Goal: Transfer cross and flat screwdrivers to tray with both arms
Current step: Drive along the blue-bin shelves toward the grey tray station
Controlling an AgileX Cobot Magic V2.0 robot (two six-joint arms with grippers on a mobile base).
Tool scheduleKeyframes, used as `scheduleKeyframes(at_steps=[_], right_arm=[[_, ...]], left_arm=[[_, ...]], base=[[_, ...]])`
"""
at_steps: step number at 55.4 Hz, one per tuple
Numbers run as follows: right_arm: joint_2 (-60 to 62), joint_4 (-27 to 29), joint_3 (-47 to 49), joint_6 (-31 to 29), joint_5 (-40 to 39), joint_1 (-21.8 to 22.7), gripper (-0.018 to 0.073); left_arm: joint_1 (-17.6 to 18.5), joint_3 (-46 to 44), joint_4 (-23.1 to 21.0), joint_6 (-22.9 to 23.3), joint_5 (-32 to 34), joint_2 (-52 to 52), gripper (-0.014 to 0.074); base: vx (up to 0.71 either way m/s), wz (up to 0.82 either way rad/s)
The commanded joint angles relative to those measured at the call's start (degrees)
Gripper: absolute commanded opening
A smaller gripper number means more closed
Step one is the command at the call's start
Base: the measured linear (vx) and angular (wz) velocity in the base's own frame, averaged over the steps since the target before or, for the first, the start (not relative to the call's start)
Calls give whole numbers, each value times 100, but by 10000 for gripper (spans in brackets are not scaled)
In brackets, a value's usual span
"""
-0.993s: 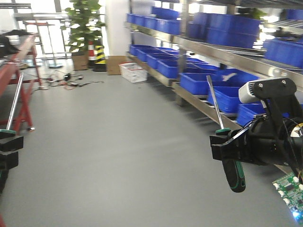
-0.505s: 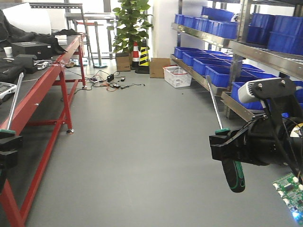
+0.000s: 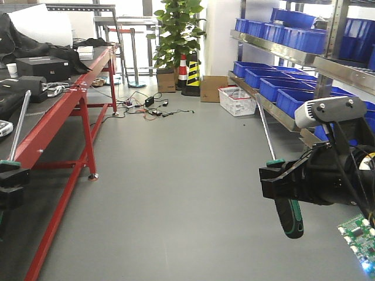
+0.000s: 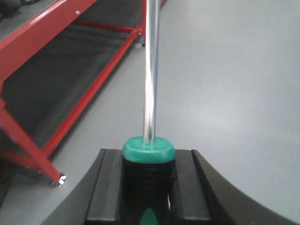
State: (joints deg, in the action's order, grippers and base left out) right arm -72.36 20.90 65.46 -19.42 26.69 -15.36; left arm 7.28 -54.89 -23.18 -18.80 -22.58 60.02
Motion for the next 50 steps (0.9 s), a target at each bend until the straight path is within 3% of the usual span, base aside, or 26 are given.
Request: scheduleKeyframes(at_steps=[1, 32, 50], right_arm=[[182, 67, 185, -27, -473, 10, -8], [182, 67, 185, -27, -473, 10, -8], [182, 67, 185, -27, -473, 10, -8]], left_arm=[[29, -165, -115, 24, 486, -94, -6], [29, -165, -115, 24, 486, -94, -6], [29, -165, -115, 24, 486, -94, -6]], base=[[52, 9], [54, 4], [51, -30]])
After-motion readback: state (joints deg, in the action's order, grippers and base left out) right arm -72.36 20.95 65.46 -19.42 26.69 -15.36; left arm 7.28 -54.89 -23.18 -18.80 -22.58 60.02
